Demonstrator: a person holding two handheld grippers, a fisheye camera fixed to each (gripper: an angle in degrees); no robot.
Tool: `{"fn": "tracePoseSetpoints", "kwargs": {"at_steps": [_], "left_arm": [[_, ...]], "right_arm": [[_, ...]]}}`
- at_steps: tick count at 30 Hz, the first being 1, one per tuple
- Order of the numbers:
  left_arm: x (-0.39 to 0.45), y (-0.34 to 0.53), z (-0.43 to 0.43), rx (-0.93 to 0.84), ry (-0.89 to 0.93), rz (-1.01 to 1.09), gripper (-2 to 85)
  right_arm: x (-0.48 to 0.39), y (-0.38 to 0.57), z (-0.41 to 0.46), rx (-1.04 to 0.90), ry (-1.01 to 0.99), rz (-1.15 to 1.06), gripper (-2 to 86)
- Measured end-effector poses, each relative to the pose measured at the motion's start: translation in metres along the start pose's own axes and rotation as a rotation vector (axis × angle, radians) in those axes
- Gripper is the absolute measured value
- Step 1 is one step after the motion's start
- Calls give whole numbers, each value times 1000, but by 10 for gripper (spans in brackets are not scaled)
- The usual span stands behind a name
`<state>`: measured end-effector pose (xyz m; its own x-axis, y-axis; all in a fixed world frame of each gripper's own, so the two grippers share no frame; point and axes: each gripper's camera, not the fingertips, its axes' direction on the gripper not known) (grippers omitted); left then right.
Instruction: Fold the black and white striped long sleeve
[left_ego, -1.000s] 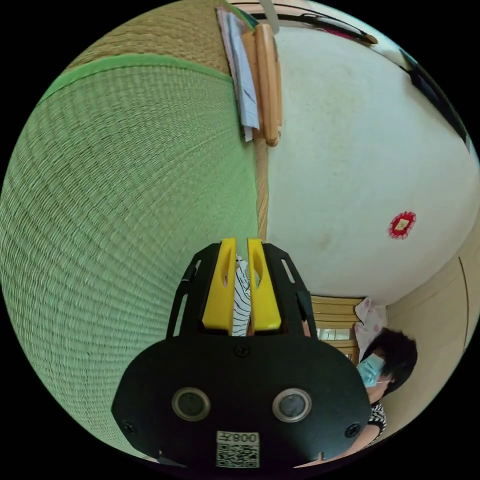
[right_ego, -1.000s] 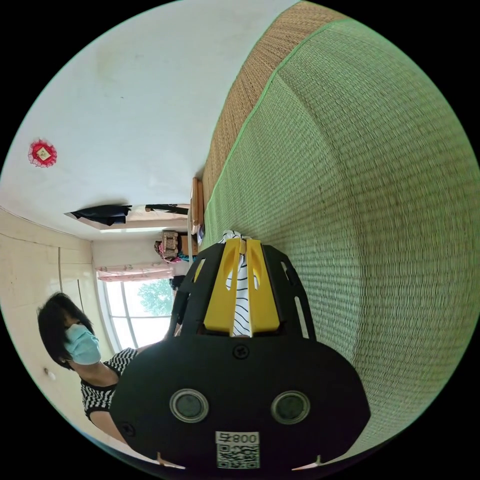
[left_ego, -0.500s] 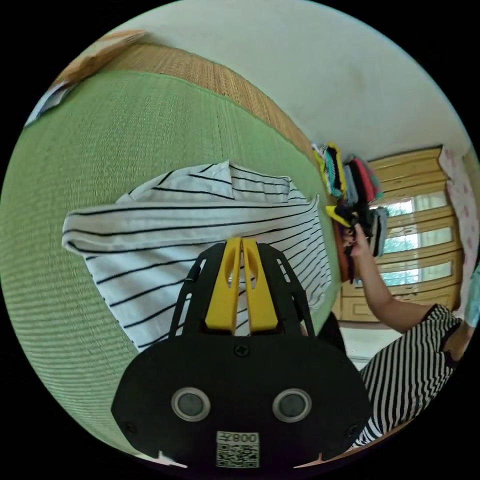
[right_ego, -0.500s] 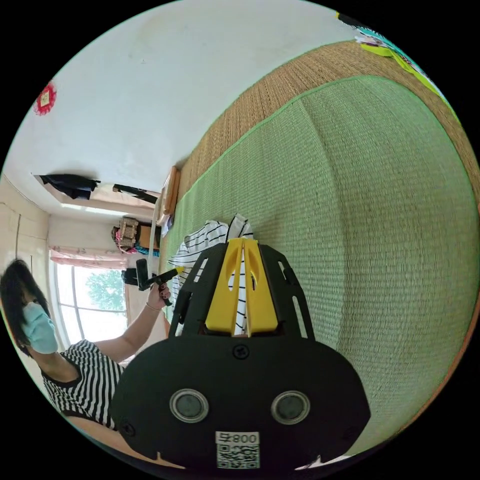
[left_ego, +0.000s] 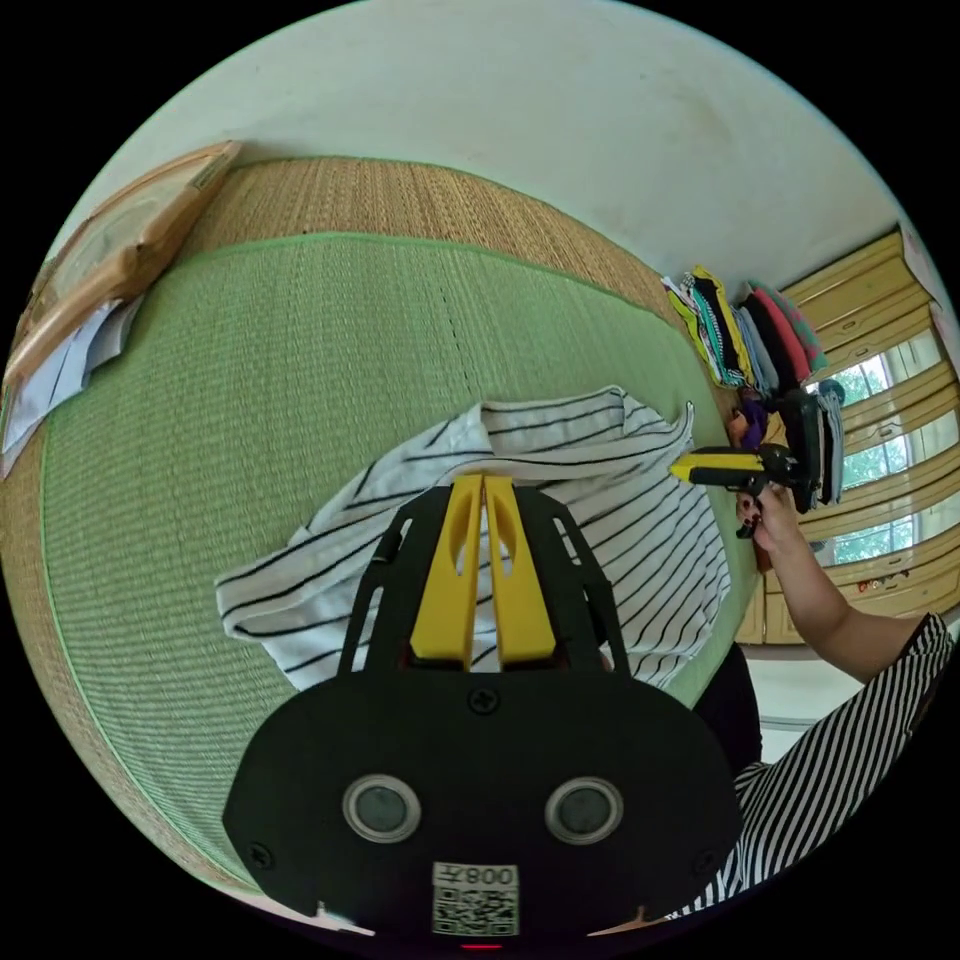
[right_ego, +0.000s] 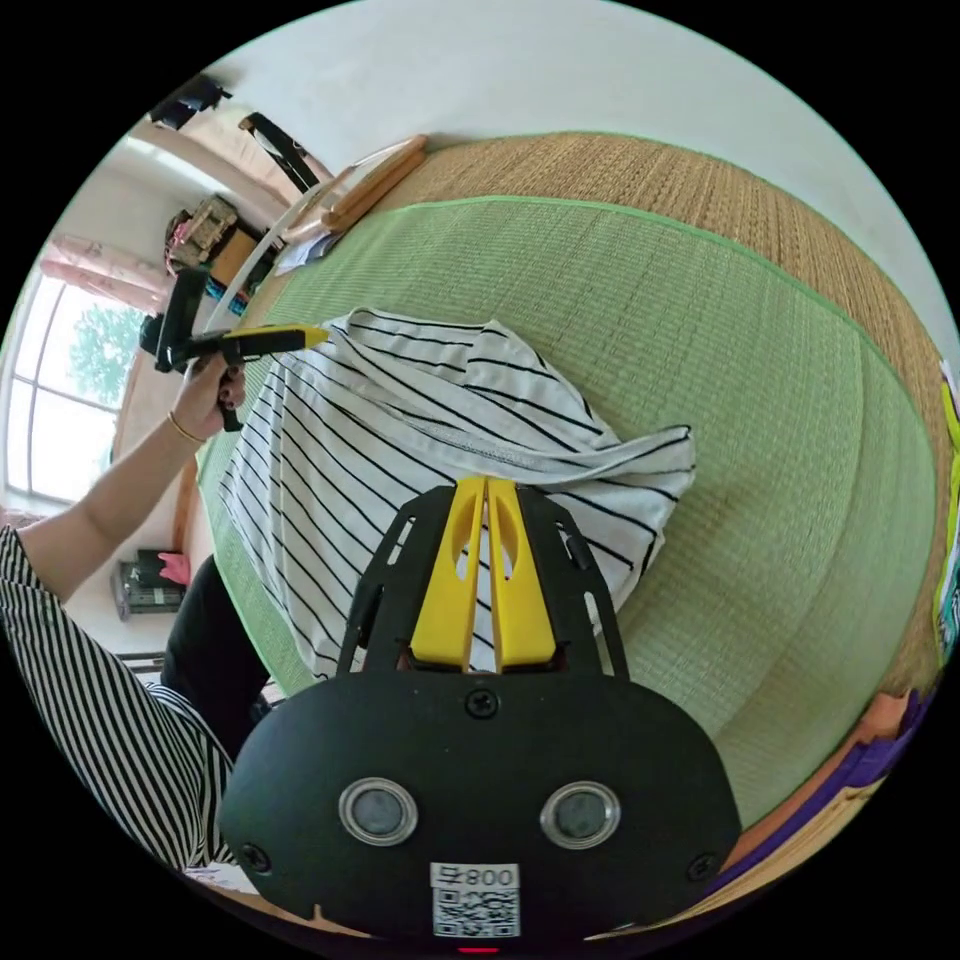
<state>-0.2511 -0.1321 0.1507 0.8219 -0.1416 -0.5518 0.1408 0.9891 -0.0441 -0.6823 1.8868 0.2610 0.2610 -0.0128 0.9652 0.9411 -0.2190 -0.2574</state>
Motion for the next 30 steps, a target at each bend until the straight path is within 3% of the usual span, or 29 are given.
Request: {"fn": "tracePoseSetpoints", "kwargs": {"at_steps": [10,14,18,26,30], "left_arm": [[39,4,-35,107,99,4,1],[67,28,-29,30,211,85,1],[81,37,-20,-80,50,99,1],[86,15,-36,-4,-10,72,2],[90,4,-47,52,-37,53,1]], "right_arm": [[-3,-67,-34,82,46,26,0],[-3,-78,-51,113,23,42,1],[-19,-66,-60,109,-5,-2,1],[-64,-74,-32,-43,-52,-148,1],[-69,-96,-34,-15,-42,-152,1]]}}
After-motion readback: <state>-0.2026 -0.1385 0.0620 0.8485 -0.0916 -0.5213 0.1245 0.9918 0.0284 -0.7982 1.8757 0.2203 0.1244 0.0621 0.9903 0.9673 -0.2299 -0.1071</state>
